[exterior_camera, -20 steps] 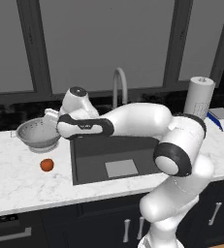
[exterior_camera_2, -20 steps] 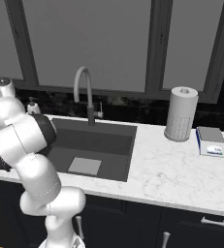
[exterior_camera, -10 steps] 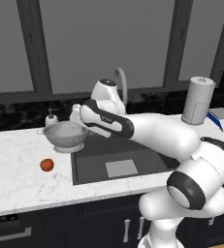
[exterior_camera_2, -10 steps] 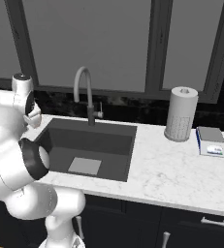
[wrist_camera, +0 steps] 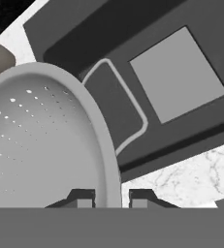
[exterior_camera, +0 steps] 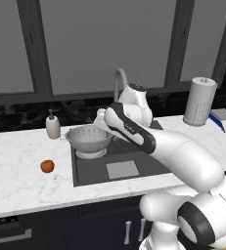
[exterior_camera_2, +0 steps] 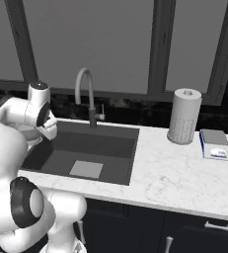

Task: Put the colander in the sink, put the orange in the colander, and turn on the sink faucet and pour water over the colander.

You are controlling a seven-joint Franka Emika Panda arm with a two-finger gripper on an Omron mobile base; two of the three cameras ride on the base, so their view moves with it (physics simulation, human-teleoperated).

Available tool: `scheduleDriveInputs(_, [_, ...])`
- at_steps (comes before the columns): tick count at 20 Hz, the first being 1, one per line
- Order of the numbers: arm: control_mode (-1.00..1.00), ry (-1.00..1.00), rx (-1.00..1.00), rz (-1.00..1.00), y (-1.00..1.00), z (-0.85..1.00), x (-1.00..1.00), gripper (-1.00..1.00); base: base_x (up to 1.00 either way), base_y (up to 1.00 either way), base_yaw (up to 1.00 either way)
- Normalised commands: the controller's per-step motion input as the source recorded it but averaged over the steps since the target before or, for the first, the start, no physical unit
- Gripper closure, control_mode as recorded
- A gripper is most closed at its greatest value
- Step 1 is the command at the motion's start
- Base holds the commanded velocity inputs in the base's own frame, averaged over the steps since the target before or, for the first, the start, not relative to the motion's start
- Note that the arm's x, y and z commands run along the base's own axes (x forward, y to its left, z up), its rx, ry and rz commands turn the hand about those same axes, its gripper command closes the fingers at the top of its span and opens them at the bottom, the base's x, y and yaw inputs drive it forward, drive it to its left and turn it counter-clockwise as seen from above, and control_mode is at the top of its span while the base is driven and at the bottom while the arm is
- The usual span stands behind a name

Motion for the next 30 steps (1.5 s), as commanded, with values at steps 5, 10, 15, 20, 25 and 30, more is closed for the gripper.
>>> scheduleDriveInputs(5, [-1.0, -0.02, 0.0, 0.0, -0.75, -0.04, -0.11, 1.0, 0.0, 0.0, 0.0])
scheduleDriveInputs(10, [-1.0, 0.0, 0.0, 0.0, -0.74, 0.0, -0.1, 1.0, 0.0, 0.0, 0.0])
scheduleDriveInputs(15, [-1.0, 0.0, 0.0, 0.0, -0.71, -0.01, -0.05, 1.0, 0.0, 0.0, 0.0])
scheduleDriveInputs(20, [-1.0, -0.01, 0.0, 0.0, -0.65, -0.08, -0.01, 1.0, 0.0, 0.0, 0.0])
scheduleDriveInputs(25, [-1.0, -0.04, 0.0, 0.0, -0.4, -0.17, 0.0, 1.0, 0.0, 0.0, 0.0])
scheduleDriveInputs(30, [-1.0, 0.0, 0.0, 0.0, -0.11, -0.13, 0.02, 1.0, 0.0, 0.0, 0.0])
